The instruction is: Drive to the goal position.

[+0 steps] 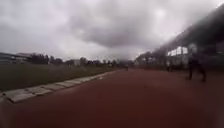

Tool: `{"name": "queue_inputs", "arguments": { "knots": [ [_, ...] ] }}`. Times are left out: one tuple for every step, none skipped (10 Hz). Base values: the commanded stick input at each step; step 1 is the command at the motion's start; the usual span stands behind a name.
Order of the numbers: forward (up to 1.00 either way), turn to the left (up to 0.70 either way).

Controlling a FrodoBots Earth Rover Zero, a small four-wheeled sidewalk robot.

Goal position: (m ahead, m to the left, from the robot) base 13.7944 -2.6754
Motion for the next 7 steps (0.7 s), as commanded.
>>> {"name": "queue_inputs", "arguments": {
  "knots": [
    [0.5,-0.48],
    [0.5,-0.48],
    [0.5,-0.48],
    [0.5,-0.48],
    [0.5,-0.48],
    [0.5,-0.45],
    [0.5,-0.13]
  ]
}}
